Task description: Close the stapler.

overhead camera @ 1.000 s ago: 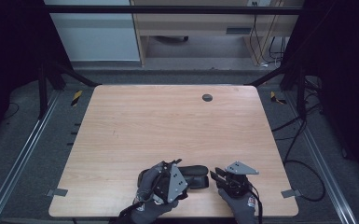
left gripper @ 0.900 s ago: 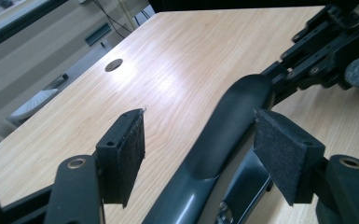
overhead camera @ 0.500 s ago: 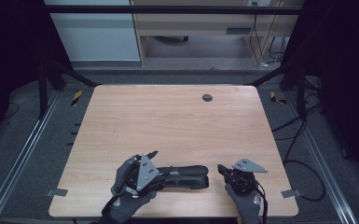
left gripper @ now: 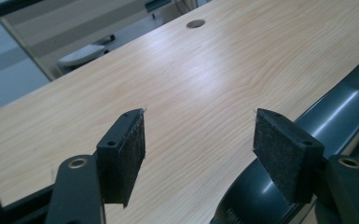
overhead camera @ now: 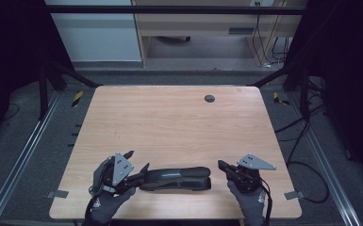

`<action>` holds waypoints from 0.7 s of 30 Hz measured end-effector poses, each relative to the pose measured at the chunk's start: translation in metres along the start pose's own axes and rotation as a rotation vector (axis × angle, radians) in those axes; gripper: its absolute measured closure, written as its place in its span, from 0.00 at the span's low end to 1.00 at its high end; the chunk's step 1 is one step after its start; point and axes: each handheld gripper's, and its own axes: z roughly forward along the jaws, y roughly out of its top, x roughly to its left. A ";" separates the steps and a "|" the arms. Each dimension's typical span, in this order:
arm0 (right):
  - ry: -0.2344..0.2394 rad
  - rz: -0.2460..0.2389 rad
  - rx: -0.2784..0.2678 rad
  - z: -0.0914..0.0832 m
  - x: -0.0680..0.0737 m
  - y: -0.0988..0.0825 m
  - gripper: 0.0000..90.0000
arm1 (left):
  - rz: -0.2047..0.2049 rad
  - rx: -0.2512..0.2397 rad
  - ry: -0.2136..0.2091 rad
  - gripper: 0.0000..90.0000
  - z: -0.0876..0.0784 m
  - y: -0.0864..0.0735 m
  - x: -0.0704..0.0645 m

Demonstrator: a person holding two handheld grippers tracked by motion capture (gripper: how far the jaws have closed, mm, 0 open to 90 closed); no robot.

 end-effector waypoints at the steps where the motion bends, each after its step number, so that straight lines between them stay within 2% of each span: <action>1: 0.007 -0.004 -0.001 0.000 0.002 0.002 1.00 | -0.008 0.010 0.005 0.38 0.000 -0.004 0.003; 8: 0.057 -0.023 -0.011 0.001 0.016 0.011 1.00 | -0.044 0.036 0.041 0.38 0.001 -0.020 0.014; 14: 0.083 -0.045 0.002 0.004 0.027 0.011 1.00 | -0.081 0.056 0.073 0.38 0.003 -0.032 0.025; 21: 0.099 -0.045 0.009 0.008 0.032 0.007 1.00 | -0.109 0.078 0.099 0.38 0.002 -0.047 0.033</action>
